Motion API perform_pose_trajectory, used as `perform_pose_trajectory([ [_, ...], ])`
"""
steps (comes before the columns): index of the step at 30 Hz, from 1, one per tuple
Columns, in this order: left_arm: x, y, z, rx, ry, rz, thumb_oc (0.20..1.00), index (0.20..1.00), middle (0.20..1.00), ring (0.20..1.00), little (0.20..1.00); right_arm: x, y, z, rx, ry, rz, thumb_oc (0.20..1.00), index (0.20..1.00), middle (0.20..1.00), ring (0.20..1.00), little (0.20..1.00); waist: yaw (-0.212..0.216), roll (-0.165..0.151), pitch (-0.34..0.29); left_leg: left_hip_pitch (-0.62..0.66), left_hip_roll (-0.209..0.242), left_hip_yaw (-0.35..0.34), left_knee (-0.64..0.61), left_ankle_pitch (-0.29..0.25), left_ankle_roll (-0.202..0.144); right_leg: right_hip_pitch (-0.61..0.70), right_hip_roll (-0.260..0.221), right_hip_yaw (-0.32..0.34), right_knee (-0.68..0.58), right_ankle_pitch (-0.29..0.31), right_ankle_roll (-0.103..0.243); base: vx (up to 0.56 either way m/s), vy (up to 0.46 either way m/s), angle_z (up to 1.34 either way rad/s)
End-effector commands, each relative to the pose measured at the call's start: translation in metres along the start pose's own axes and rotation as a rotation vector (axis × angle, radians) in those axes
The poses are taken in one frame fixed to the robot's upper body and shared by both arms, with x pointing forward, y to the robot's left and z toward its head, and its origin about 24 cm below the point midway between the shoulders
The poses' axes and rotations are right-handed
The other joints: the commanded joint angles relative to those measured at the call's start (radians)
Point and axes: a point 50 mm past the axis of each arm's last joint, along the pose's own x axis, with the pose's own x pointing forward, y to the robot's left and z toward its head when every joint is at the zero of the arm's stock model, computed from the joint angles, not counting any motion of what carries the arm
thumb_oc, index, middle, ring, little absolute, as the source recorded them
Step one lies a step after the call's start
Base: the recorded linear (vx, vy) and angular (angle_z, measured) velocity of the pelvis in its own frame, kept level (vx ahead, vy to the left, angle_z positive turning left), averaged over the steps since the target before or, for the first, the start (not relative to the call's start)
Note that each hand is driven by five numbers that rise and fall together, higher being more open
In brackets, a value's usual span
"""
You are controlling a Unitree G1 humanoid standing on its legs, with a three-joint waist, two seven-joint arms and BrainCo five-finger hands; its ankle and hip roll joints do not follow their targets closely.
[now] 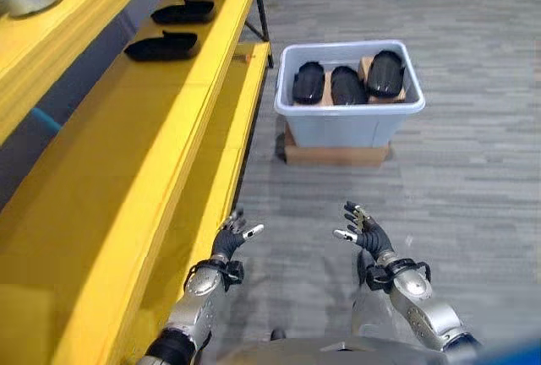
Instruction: Move parts from the plastic box to the shelf.
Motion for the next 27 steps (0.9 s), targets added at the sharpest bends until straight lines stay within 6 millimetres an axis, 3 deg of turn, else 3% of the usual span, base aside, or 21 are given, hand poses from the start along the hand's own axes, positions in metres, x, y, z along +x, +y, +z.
perform_pose_trajectory([
  [1,0.006,-0.002,0.040,0.022,-0.171,-0.025,1.000,1.000,1.000,1.000,1.000,0.004,0.005,0.032,0.003,-0.160,0.034,1.000,1.000,1.000,1.000,1.000,-0.006,-0.013,-0.011,-0.012,0.007,0.051,0.036,0.004,-0.021,-0.048,-0.013,0.031,0.103,-0.061,0.036,0.17,-0.350,0.09],
  [4,0.007,-0.004,0.040,0.006,-0.172,-0.029,1.000,1.000,1.000,1.000,1.000,0.003,0.001,0.033,-0.011,-0.162,0.030,1.000,1.000,1.000,1.000,1.000,-0.009,0.007,-0.011,-0.026,0.049,0.044,0.072,0.052,-0.036,-0.057,0.014,0.022,0.163,-0.115,0.009,0.12,-0.266,-0.07],
  [9,0.010,-0.011,0.043,-0.041,-0.181,-0.042,1.000,1.000,1.000,1.000,1.000,0.002,-0.009,0.037,-0.039,-0.174,0.006,1.000,1.000,1.000,1.000,1.000,-0.011,0.019,-0.016,-0.089,0.123,0.014,0.189,0.263,-0.070,-0.043,0.082,0.014,0.191,-0.202,-0.055,0.16,-0.331,0.11],
  [10,0.009,-0.013,0.043,-0.037,-0.176,-0.051,1.000,1.000,1.000,1.000,1.000,-0.001,-0.014,0.035,-0.035,-0.171,-0.017,1.000,1.000,1.000,1.000,1.000,-0.012,0.005,-0.013,-0.137,0.160,0.031,0.283,0.346,-0.071,-0.006,0.113,0.013,0.171,-0.227,-0.086,0.31,-0.649,0.09],
  [11,0.007,-0.012,0.041,-0.036,-0.167,-0.056,1.000,1.000,1.000,1.000,1.000,-0.005,-0.020,0.030,-0.027,-0.159,-0.045,1.000,1.000,1.000,1.000,1.000,-0.009,-0.021,0.000,-0.191,0.206,0.072,0.439,0.394,-0.064,0.053,0.141,0.005,0.147,-0.256,-0.127,0.30,-0.676,0.12],
  [12,0.006,-0.011,0.038,-0.033,-0.153,-0.057,1.000,1.000,1.000,1.000,1.000,-0.008,-0.023,0.027,-0.029,-0.143,-0.056,1.000,1.000,1.000,1.000,1.000,0.002,-0.037,0.013,-0.237,0.196,0.072,0.506,0.384,-0.058,0.080,0.145,0.004,0.131,-0.263,-0.140,0.23,-0.501,0.26],
  [13,0.006,-0.011,0.036,-0.032,-0.150,-0.057,1.000,1.000,1.000,1.000,1.000,-0.008,-0.025,0.025,-0.027,-0.135,-0.069,1.000,1.000,1.000,1.000,1.000,0.017,-0.048,0.024,-0.289,0.132,0.052,0.512,0.324,-0.045,0.099,0.141,0.008,0.117,-0.264,-0.136,0.15,-0.239,0.27],
  [14,0.005,-0.012,0.035,-0.026,-0.147,-0.058,1.000,1.000,1.000,1.000,1.000,-0.008,-0.027,0.025,-0.029,-0.135,-0.081,1.000,1.000,1.000,1.000,1.000,0.033,-0.056,0.035,-0.367,0.039,0.032,0.488,0.251,-0.027,0.120,0.140,0.014,0.101,-0.260,-0.125,0.14,-0.135,0.03],
  [15,0.004,-0.011,0.034,-0.031,-0.146,-0.057,1.000,1.000,1.000,1.000,1.000,-0.007,-0.028,0.027,-0.030,-0.138,-0.083,1.000,1.000,1.000,1.000,1.000,0.037,-0.061,0.040,-0.398,0.017,0.026,0.480,0.224,-0.020,0.134,0.140,0.018,0.097,-0.255,-0.119,0.28,-0.093,-0.22],
  [16,0.002,-0.008,0.032,-0.020,-0.143,-0.053,1.000,1.000,1.000,1.000,1.000,-0.009,-0.030,0.027,-0.026,-0.147,-0.088,1.000,1.000,1.000,1.000,1.000,0.041,-0.059,0.043,-0.420,0.031,0.082,0.290,0.222,-0.016,0.158,0.142,0.008,0.086,-0.265,-0.103,0.30,-0.033,-0.35],
  [17,0.001,-0.007,0.031,-0.015,-0.141,-0.050,1.000,1.000,1.000,1.000,1.000,-0.010,-0.031,0.026,-0.027,-0.143,-0.094,1.000,1.000,1.000,1.000,1.000,0.048,-0.055,0.044,-0.423,0.026,0.081,0.227,0.239,-0.019,0.170,0.149,0.010,0.085,-0.270,-0.101,0.36,0.015,-0.36],
  [19,0.000,-0.005,0.029,-0.006,-0.141,-0.037,1.000,1.000,1.000,1.000,1.000,-0.010,-0.030,0.022,-0.031,-0.134,-0.103,1.000,1.000,1.000,1.000,1.000,0.077,-0.034,0.050,-0.468,0.009,0.019,0.002,0.343,-0.055,0.222,0.180,0.025,0.072,-0.291,-0.092,0.39,0.086,-0.95],
  [21,-0.003,-0.001,0.031,-0.029,-0.158,-0.025,1.000,1.000,1.000,1.000,1.000,-0.011,-0.027,0.018,-0.029,-0.115,-0.081,1.000,1.000,1.000,1.000,1.000,0.084,-0.021,0.040,-0.448,0.026,-0.005,0.001,0.346,-0.060,0.260,0.184,0.058,0.072,-0.326,-0.085,0.37,0.146,-0.61],
  [23,-0.002,-0.001,0.033,-0.037,-0.166,-0.024,1.000,1.000,1.000,1.000,1.000,-0.011,-0.024,0.013,-0.023,-0.097,-0.072,1.000,1.000,1.000,1.000,1.000,0.081,-0.019,0.020,-0.428,0.036,0.018,0.001,0.349,-0.062,0.289,0.170,0.064,0.069,-0.341,-0.082,0.37,0.204,-0.37],
  [27,-0.002,0.004,0.038,-0.035,-0.185,-0.002,1.000,1.000,1.000,1.000,1.000,-0.010,-0.020,0.012,0.011,-0.094,-0.067,1.000,1.000,1.000,1.000,1.000,0.088,-0.043,0.006,-0.396,0.018,0.047,0.029,0.314,-0.031,0.307,0.131,0.085,0.087,-0.351,-0.065,0.27,0.153,-0.44],
])
